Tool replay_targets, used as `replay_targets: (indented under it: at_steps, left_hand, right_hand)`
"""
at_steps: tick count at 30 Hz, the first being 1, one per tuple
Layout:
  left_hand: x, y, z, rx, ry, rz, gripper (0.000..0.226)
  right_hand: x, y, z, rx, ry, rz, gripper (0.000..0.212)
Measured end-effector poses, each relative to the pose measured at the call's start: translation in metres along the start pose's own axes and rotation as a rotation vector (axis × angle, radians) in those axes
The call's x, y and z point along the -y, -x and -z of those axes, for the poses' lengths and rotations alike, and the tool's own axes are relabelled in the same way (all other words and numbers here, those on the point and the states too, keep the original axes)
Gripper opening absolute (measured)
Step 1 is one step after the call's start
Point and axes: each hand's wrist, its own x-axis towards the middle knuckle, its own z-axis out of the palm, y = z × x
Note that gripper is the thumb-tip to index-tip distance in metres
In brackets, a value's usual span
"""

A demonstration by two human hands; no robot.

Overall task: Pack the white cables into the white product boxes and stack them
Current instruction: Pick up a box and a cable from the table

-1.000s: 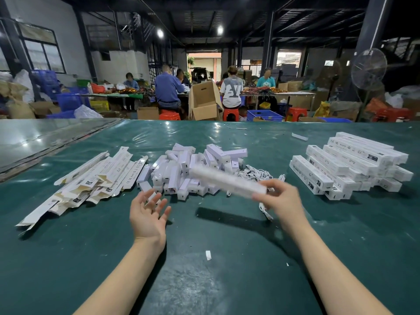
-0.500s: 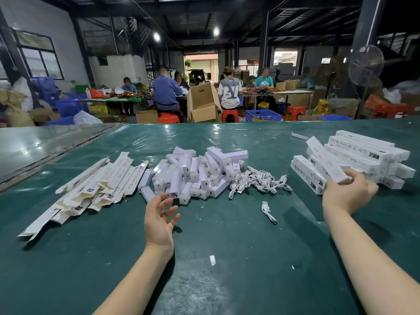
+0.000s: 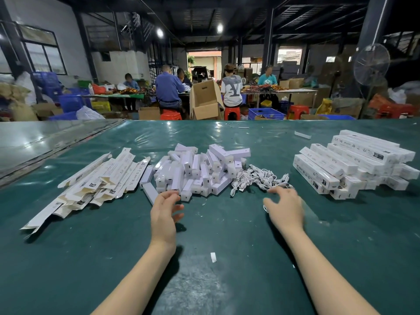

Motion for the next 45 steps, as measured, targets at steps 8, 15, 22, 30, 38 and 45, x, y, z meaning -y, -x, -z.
replay_targets:
  at_steps: [8,15,22,30,38,45]
  left_hand:
    - [0.005,0.005,-0.003,0.1,-0.508,-0.215,0.024]
    - [-0.003,-0.051,0.027,-0.209,-0.952,-0.137,0.034]
    - [-0.004,-0.099,0.083,0.02,-1.647,-0.014,0.049]
    - [-0.002,-0.089,0.071,-0.043,-1.747,-0.072,0.043]
    - [-0.003,-0.087,0.072,-0.037,-1.684,-0.074,0.035]
    - [-0.004,-0.085,0.072,-0.139,-1.536,-0.156,0.025]
  right_hand:
    - [-0.003,0.007,0.001,0.224,0.052,0.209,0.03]
    - [-0.003,0.007,0.001,0.196,0.005,0.226,0.034]
    - [-0.001,0.007,-0.001,0.204,-0.052,0.174,0.024]
    - [-0.001,0.007,0.001,0.224,-0.093,0.121,0.02]
    - [-0.001,0.009,0.002,0.238,-0.111,0.122,0.018]
    - [0.001,0.009,0.002,0.234,-0.131,0.118,0.019]
